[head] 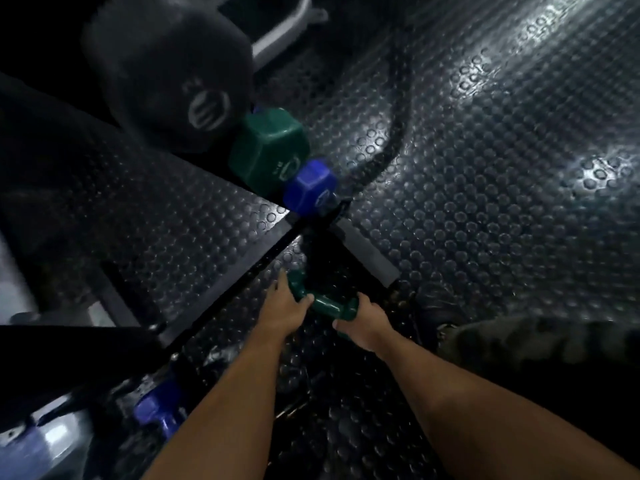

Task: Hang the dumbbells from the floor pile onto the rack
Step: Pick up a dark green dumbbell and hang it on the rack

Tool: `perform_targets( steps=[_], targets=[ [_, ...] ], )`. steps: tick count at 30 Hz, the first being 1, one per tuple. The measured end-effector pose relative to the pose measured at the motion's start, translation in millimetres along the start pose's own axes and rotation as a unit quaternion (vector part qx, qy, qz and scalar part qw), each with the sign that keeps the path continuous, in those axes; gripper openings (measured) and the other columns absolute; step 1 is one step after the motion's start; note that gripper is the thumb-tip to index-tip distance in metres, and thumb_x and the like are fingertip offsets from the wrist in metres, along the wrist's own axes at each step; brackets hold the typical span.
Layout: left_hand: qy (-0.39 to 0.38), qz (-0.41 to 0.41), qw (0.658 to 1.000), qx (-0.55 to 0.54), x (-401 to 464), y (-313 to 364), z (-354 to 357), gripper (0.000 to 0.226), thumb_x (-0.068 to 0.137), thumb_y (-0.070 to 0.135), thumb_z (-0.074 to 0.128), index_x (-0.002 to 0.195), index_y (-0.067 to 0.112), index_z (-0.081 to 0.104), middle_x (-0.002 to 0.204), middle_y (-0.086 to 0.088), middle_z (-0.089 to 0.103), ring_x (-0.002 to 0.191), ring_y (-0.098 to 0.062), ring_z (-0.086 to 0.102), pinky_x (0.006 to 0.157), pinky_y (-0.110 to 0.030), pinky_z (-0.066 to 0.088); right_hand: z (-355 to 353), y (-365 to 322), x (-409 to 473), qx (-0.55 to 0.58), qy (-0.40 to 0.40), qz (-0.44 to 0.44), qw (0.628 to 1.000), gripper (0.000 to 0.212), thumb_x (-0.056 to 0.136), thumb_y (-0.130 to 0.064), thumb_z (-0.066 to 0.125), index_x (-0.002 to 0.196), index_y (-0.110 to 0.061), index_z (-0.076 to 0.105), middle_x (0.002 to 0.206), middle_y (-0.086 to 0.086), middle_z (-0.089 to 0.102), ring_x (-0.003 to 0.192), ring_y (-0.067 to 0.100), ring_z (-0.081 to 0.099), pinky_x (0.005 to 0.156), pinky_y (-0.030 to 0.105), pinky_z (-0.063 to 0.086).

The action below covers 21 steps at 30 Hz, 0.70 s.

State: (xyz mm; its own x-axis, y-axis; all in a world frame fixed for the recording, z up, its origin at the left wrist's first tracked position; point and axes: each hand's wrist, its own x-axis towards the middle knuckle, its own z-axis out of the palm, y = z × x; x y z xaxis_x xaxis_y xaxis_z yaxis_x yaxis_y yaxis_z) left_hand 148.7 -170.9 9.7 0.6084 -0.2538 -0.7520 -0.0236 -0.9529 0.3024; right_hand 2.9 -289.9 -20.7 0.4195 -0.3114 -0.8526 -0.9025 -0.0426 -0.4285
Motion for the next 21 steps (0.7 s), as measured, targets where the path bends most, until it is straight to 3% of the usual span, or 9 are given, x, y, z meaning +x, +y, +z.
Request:
perform_targets(
  steps=[2, 5, 11, 16, 21],
  targets=[
    [0.009, -0.013, 0.999, -0.029, 6.6, 2.6, 2.0, 0.08, 0.099, 0.037, 0.069, 0.162, 0.019, 0.022, 0.152, -0.015, 0.048, 0.131, -0.032, 0.053, 0.111, -0.045, 0.044, 1.9, 0.3, 4.3, 0.014, 0.0, 0.006, 1.0, 0.091, 0.09, -0.032, 0.081, 0.161, -0.017, 0.027, 0.152, 0.017, 0.033, 0.128, 0.033, 0.053, 0.099, 0.035, 0.048],
    [-0.002, -0.024, 0.998, -0.051, 10.0, 3.4, 0.1, 0.063, 0.098, 0.032, 0.071, 0.149, 0.019, 0.035, 0.133, -0.01, 0.059, 0.109, -0.025, 0.059, 0.095, -0.038, 0.047, 2.9, -0.5, 7.7, 0.009, 0.007, 0.022, 1.0, 0.077, 0.085, -0.024, 0.084, 0.148, -0.011, 0.041, 0.144, 0.015, 0.04, 0.099, 0.021, 0.054, 0.083, 0.031, 0.051],
    [-0.024, -0.046, 0.993, -0.107, -18.0, -6.4, -10.2, 0.064, 0.099, 0.033, 0.071, 0.15, 0.019, 0.036, 0.125, 0.0, 0.057, 0.113, -0.021, 0.056, 0.099, -0.036, 0.044, -6.1, -3.1, -13.1, -0.029, 0.022, -0.007, 0.999, 0.07, 0.073, -0.026, 0.087, 0.134, -0.017, 0.054, 0.126, 0.007, 0.047, 0.1, 0.023, 0.058, 0.084, 0.034, 0.055],
    [0.048, -0.061, 0.981, -0.179, -82.8, -25.7, -35.5, 0.058, 0.096, 0.039, 0.074, 0.14, 0.019, 0.042, 0.121, 0.004, 0.06, 0.109, -0.018, 0.059, 0.093, -0.034, 0.045, -14.0, -34.9, -52.7, -0.062, -0.003, -0.082, 0.995, 0.076, 0.065, -0.031, 0.094, 0.132, -0.022, 0.059, 0.125, 0.006, 0.051, 0.098, 0.018, 0.058, 0.081, 0.029, 0.053],
    [0.148, -0.072, 0.966, -0.201, -164.2, -53.0, -95.2, 0.058, 0.091, 0.067, 0.064, 0.126, 0.025, 0.044, 0.13, -0.007, 0.056, 0.114, -0.028, 0.058, 0.096, -0.041, 0.049, -13.2, -98.0, -123.5, -0.103, -0.03, -0.193, 0.975, 0.096, 0.055, -0.042, 0.099, 0.14, -0.02, 0.059, 0.121, 0.001, 0.052, 0.103, 0.017, 0.058, 0.084, 0.027, 0.052]
  ],
)
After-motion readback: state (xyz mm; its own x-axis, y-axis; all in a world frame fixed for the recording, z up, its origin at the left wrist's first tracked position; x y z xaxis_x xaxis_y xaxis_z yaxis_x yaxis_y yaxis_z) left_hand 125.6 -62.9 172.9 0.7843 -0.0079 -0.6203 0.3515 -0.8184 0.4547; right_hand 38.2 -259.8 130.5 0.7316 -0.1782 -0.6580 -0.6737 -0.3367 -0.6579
